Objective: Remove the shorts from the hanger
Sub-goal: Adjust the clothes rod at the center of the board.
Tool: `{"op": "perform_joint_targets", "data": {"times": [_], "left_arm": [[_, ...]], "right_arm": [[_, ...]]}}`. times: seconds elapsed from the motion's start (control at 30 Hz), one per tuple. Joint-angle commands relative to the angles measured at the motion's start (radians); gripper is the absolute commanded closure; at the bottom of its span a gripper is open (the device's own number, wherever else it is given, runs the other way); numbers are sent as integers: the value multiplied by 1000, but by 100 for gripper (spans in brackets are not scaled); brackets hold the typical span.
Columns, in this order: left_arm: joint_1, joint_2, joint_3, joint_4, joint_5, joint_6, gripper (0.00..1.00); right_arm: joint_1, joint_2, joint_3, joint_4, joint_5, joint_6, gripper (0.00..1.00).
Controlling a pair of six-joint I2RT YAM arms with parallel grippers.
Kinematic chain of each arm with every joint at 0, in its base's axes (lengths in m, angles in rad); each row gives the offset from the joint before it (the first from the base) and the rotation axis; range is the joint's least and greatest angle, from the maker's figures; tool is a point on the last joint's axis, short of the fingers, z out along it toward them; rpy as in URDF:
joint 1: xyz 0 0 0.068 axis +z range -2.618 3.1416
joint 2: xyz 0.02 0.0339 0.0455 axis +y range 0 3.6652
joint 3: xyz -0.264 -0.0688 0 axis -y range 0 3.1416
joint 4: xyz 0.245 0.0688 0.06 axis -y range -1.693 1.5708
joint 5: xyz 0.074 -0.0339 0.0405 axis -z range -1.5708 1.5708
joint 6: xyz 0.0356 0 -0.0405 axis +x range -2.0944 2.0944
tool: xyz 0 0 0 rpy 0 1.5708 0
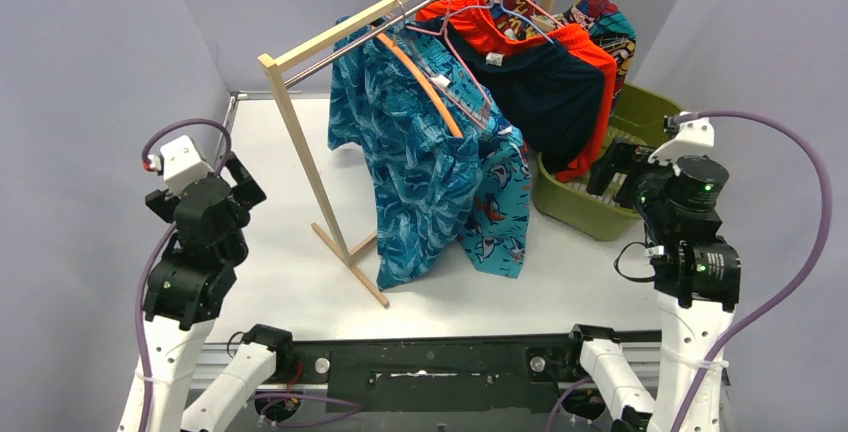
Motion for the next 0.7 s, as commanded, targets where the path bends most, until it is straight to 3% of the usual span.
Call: {"op": "perform_joint_targets", "data": {"times": [0.0,0.33,0.67], "left_arm": [[17,-4,-69,108,41,-19,12],[50,-64,-269,202,311,-65,8],[69,-75,-373,227,820,-247,7]], "right_arm": [[26,-30,-95,52,-18,62,2],[82,-69,-367,106,-107,174,2],[128,-85,-566,217,-286,277,2]]}}
